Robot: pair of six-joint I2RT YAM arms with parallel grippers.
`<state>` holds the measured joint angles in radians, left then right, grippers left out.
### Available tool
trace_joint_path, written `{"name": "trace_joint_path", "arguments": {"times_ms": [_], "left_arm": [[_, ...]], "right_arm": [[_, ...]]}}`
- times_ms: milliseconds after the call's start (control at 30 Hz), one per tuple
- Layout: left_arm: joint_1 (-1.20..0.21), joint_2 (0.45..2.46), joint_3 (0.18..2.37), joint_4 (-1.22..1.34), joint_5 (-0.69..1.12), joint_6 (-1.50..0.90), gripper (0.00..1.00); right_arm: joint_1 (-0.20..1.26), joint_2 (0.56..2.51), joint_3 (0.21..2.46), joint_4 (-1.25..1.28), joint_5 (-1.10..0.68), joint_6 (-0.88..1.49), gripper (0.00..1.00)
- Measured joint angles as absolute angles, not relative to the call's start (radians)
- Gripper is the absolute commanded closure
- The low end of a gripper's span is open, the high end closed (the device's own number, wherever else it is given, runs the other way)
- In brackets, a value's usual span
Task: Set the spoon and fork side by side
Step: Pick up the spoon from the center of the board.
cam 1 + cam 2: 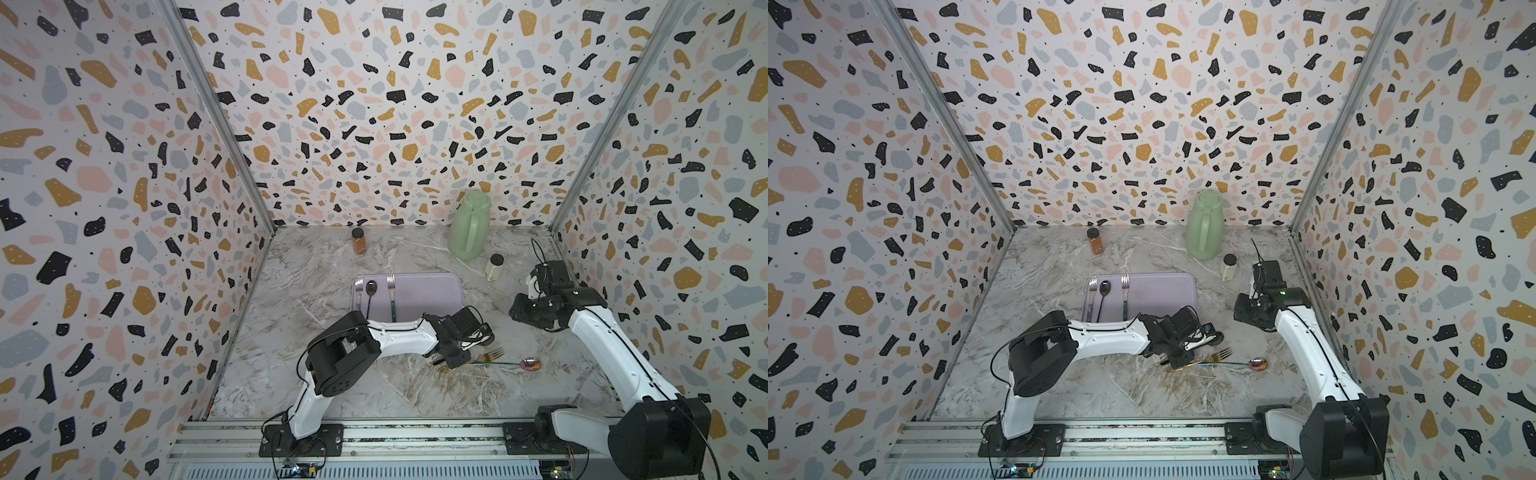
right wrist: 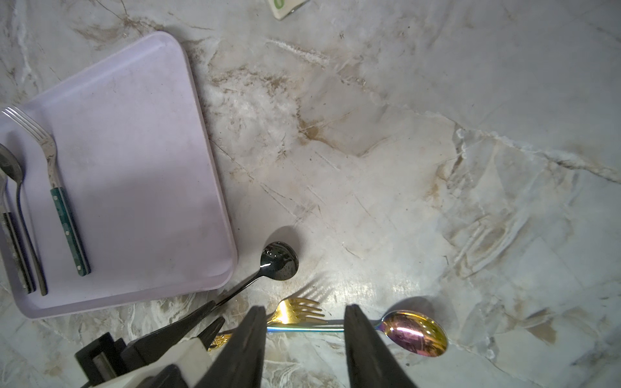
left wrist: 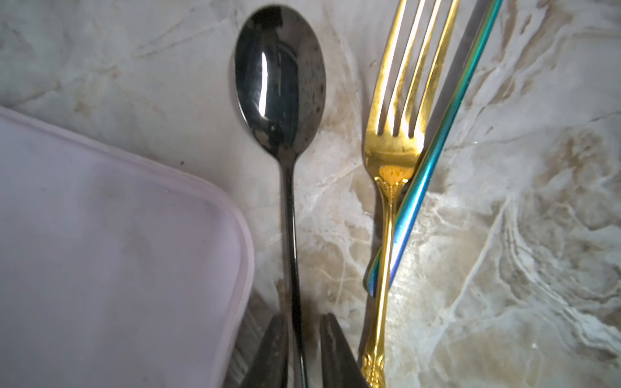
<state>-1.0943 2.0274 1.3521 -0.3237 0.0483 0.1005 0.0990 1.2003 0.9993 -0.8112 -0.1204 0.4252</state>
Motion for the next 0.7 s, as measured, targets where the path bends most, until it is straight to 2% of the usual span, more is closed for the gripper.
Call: {"name": "trace_joint_path", "arguments": {"times_ms": [133, 300, 700], "left_arm": [[-1.094, 2.027, 1.339, -0.316, 0.04, 0.092, 0.71], [-1.094, 2.028, 1.339, -0.312, 0.027, 0.09, 0.7], [-1.093, 2.065, 1.376, -0.291, 0.044, 0.089, 0.81]], "right_arm": [[0.097, 1.201, 0.999, -0.809, -0.122, 0.425, 0.56], [0.097, 1.201, 0.999, -0.808, -0.126, 0.425, 0.56], [0.096, 1.201, 0.999, -0.807, -0.139, 0.425, 0.57]]}}
